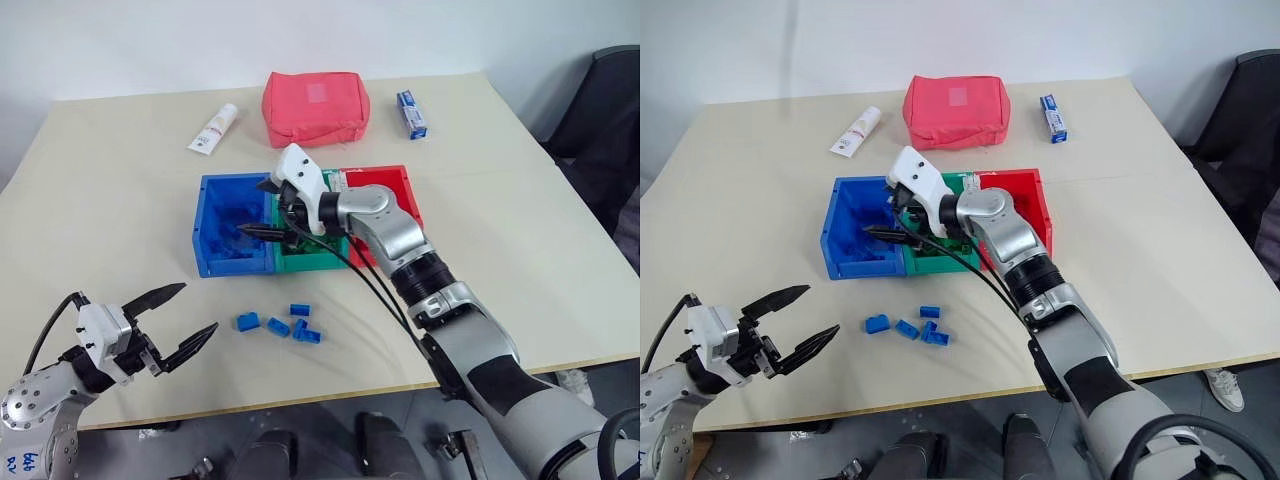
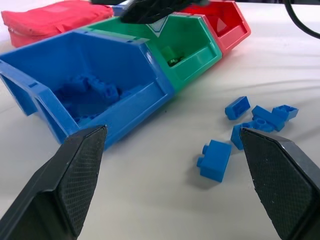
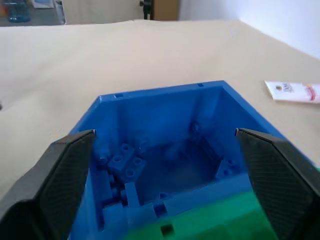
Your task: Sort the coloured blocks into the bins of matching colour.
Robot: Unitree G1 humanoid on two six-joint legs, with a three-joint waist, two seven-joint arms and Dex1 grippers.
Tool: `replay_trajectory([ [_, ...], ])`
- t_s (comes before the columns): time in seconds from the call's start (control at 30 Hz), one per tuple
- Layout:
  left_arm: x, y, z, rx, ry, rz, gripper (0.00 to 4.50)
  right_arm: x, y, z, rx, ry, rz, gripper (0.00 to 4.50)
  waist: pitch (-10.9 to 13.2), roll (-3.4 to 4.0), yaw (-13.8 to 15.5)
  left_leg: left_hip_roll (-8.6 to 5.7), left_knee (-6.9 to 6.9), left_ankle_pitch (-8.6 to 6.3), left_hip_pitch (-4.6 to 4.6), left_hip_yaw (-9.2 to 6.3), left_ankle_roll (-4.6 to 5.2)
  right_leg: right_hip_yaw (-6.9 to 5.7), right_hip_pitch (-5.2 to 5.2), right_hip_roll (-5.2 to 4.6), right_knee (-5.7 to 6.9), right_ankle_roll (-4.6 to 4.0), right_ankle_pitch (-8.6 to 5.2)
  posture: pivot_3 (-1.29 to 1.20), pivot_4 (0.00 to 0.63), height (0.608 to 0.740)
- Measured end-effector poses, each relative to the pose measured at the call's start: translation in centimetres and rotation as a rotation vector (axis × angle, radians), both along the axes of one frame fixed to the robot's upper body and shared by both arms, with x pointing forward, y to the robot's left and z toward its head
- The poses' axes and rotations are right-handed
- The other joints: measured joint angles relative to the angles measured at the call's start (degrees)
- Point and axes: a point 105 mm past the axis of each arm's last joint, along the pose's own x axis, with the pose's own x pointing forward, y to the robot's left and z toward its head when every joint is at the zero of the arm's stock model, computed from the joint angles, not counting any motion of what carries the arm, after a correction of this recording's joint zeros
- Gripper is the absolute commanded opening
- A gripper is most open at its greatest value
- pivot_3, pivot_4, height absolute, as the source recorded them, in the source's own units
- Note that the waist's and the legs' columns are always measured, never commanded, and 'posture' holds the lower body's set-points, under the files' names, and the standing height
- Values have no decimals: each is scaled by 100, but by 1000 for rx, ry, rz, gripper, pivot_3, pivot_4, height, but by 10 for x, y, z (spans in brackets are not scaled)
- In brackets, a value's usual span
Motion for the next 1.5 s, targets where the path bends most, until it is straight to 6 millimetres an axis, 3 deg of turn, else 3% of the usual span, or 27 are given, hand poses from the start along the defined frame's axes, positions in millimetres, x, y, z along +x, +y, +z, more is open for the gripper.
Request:
replay_trajectory([
  [0.23, 3, -2, -6, 54, 42, -68, 4500, -41, -90, -29, -41, -18, 76, 4470, 0, 0, 43, -2, 1, -3, -2, 2, 5, -1, 5, -5, -19, 1, 1, 0, 150, 740],
  [0.4, -3, -15, -17, 136, 135, -247, 4500, -80, -158, -72, -207, 51, 68, 4470, 1, 1, 26, 2, 0, -4, 7, 12, 7, 6, 12, -5, -34, 1, 1, 0, 150, 740],
  [0.47, -2, -21, -17, 154, 135, -295, 4500, -95, -181, -87, -273, 92, 51, 4470, 2, 3, 34, 4, 0, -4, 11, 14, 6, 6, 14, -6, -33, 1, 1, 0, 150, 740],
  [0.53, 0, -23, -17, 162, 127, -314, 4500, -100, -191, -93, -293, 115, 37, 4470, 2, 3, 15, 10, 1, -3, 15, 21, 4, 7, 13, -6, -31, 3, 2, 0, 150, 740],
  [0.7, 6, -23, -19, 181, 119, -345, 4500, -109, -176, -90, -287, 130, 47, 4470, 2, 3, 36, 21, 1, -2, 15, 17, -6, 4, 12, -9, -30, 3, 1, 0, 150, 740],
  [0.9, 4, -25, -21, 197, 118, -371, 4500, -118, -101, -97, -228, 221, 129, 4470, 2, 2, 54, 15, 2, -3, 9, 9, -6, -1, 10, -17, -33, 2, 1, 0, 150, 740],
  [1.03, -4, -21, -28, 193, 155, -351, 4500, -116, -73, -112, -263, 235, 111, 4470, 2, 1, 55, 2, 3, -6, 7, 9, 2, 0, 11, -17, -35, 2, 1, 0, 150, 740],
  [1.13, -11, -22, -29, 196, 168, -350, 4500, -110, -63, -120, -298, 229, 75, 3904, 1, 1, 63, 0, 4, -6, 7, 8, 2, -1, 11, -16, -34, 2, 1, 0, 150, 740],
  [1.47, -13, -20, -21, 198, 147, -305, 4500, -113, -61, -119, -309, 238, 58, 416, 1, 1, 70, 3, 4, -6, 9, 8, 1, -1, 12, -11, -32, 2, 1, 0, 150, 740],
  [1.5, -12, -20, -19, 194, 138, -294, 4500, -113, -61, -119, -309, 237, 59, 419, 1, 1, 62, 4, 3, -6, 9, 8, 1, -1, 11, -11, -32, 2, 1, 0, 150, 740],
])
